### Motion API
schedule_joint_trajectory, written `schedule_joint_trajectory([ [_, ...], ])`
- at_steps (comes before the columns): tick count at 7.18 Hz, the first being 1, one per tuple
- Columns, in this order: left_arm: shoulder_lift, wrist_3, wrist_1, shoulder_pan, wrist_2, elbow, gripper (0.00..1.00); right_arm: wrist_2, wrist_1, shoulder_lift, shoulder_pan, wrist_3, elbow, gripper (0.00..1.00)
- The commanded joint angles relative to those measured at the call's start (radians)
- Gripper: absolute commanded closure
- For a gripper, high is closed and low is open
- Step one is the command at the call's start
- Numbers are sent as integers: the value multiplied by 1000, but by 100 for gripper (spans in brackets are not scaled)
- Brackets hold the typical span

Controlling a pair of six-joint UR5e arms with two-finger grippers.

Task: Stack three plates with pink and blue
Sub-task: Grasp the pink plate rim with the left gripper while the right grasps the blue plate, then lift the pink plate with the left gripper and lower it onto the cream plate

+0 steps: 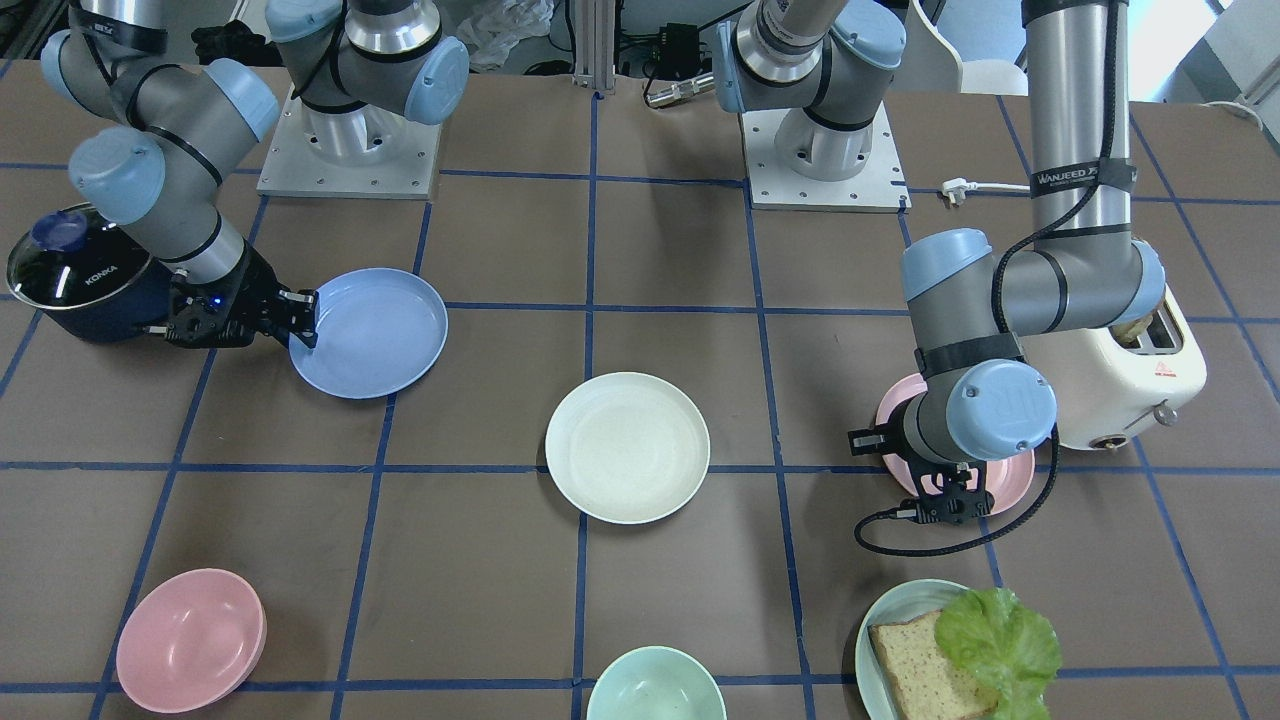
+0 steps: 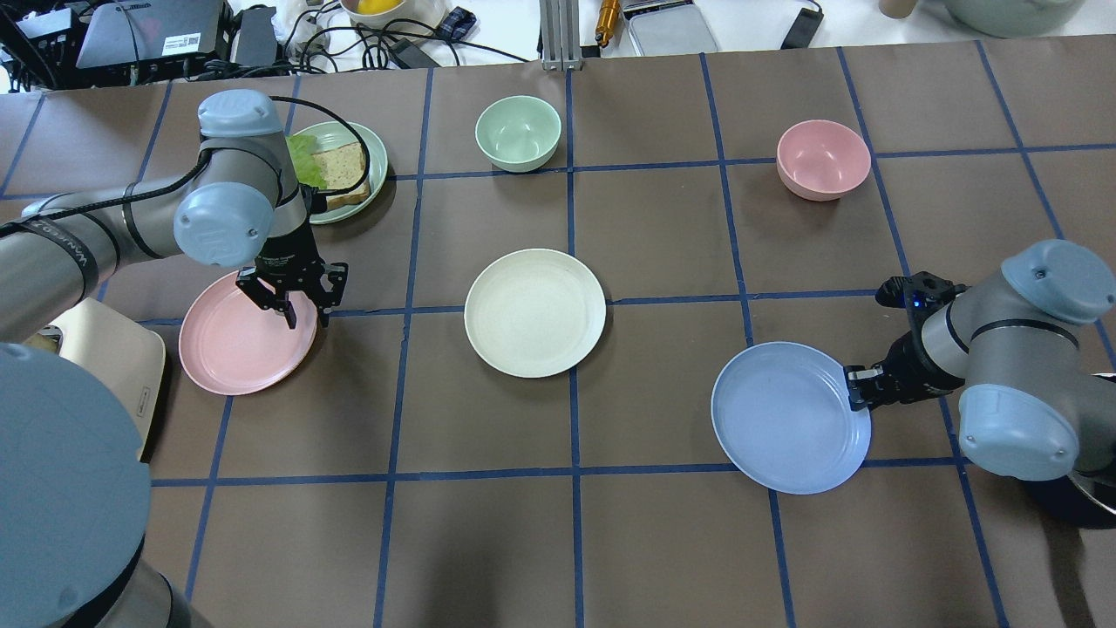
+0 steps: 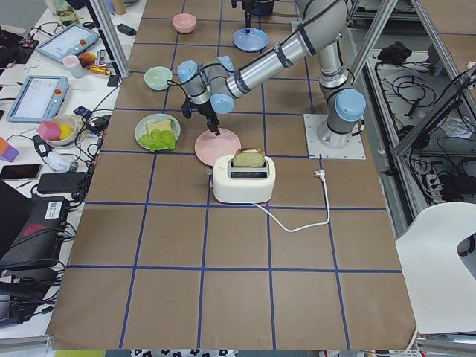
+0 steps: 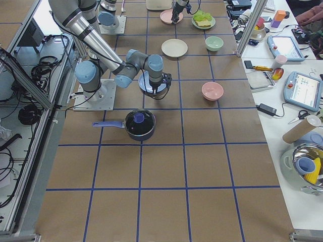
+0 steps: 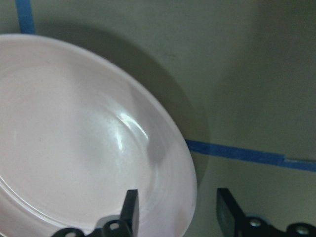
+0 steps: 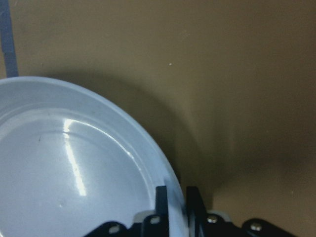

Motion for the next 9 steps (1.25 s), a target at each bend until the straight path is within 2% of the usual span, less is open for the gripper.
schedule_joint_trajectory([
  [1, 2, -4, 3, -13, -2, -1, 97, 0, 2, -6, -2, -2, -6, 100],
  [2, 9, -4, 6, -22, -2, -1, 100, 0, 13, -9, -2, 0, -18, 100],
  [5, 28, -17, 18, -38, -19, 5, 100, 0, 134, -10, -2, 0, -104, 100],
  [7, 61, -100, 3, -161, -37, 63, 100, -2, 192, -10, -2, 0, -150, 100],
  [9, 49, -172, -3, -258, -40, 128, 100, -2, 260, -9, 0, 1, -197, 100],
])
